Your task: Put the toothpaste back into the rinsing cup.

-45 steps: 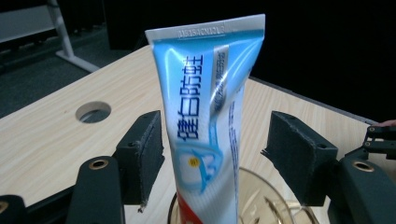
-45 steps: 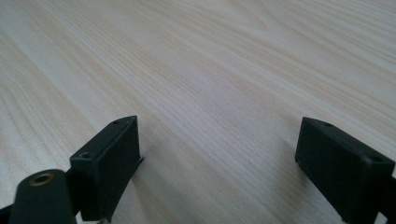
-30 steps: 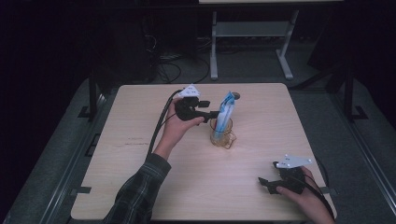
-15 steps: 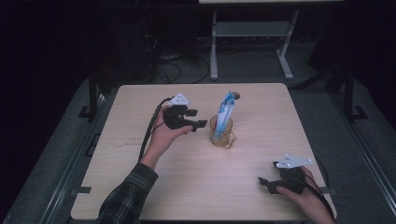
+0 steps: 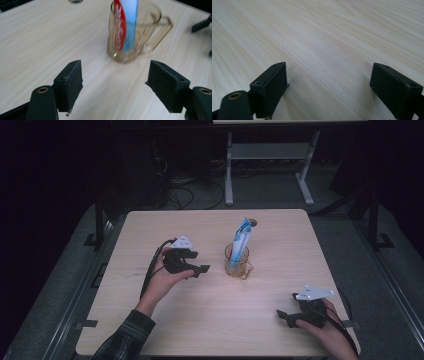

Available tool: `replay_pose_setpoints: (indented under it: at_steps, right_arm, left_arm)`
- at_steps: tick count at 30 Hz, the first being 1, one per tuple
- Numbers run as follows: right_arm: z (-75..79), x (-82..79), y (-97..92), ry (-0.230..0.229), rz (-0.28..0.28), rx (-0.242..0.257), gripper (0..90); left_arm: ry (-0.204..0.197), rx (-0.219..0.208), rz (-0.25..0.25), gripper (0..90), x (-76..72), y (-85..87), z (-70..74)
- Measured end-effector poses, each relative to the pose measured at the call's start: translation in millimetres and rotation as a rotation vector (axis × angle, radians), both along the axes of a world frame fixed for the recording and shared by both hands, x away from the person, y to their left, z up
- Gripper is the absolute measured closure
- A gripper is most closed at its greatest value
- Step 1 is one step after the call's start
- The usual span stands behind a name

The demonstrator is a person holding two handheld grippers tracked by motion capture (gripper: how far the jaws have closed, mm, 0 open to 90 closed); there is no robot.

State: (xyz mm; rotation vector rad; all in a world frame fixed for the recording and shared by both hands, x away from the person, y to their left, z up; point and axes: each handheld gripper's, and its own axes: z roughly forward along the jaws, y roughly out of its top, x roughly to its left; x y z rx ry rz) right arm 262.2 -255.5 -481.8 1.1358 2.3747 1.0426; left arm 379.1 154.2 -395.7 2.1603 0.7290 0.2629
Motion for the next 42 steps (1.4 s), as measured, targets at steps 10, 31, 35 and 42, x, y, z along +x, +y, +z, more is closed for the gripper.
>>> replay_pose_setpoints:
  at_steps: [10,31,35,42]
  right_arm:
    - [-0.1,0.1,-0.2,-0.001,0.000,-0.001,13.3]
    - [-0.1,0.4,-0.5,-0.001,-0.004,-0.002,13.3]
    - [-0.1,0.4,-0.5,-0.001,-0.005,-0.002,13.2]
    - [-0.1,0.4,-0.4,-0.001,-0.006,-0.001,13.2]
  left_arm:
    - [0.023,0.033,0.011,25.2,-24.2,18.2,-16.9]
    - [0.057,0.074,0.066,25.2,-69.7,64.3,-51.7]
    - [0.060,0.076,0.071,25.0,-77.1,71.8,-55.8]
    - [0.045,0.059,0.076,24.3,-93.0,88.4,-63.3]
